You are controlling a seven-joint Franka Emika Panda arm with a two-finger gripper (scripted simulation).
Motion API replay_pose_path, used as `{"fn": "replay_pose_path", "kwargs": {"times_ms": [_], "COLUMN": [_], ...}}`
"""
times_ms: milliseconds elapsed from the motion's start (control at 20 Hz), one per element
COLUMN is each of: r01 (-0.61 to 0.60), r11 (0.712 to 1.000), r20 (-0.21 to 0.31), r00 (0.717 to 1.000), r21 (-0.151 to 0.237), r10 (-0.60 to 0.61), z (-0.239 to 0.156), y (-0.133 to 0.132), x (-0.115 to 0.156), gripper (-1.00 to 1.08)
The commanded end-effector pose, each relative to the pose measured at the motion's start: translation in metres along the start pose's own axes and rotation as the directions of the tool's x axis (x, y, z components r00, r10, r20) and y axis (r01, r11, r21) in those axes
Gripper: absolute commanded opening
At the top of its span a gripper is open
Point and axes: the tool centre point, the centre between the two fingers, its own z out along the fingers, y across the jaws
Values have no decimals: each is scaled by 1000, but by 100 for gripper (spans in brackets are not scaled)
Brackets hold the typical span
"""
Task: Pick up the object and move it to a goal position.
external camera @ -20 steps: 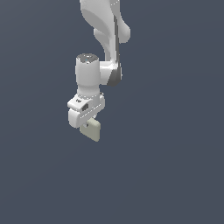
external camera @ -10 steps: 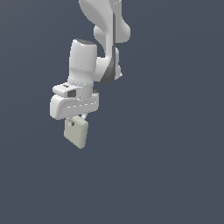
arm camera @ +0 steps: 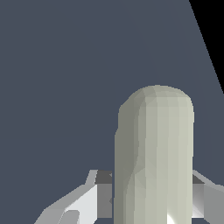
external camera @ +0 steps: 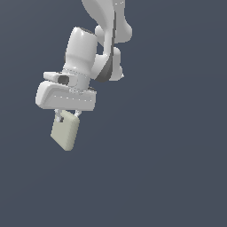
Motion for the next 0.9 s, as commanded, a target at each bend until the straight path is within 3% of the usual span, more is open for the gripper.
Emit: {"fn": "replay_pose_path", "kwargs": {"times_ms": [0,850], "r01": [-13,-83], "r11": [999,974], "r20": [-7,-44], "r00": [1000,996], "r21": [-34,-213], "r10": [13,75], "z": [-6,-41], "y": [10,60], "x": [1,1], "gripper": [-100,-100]}}
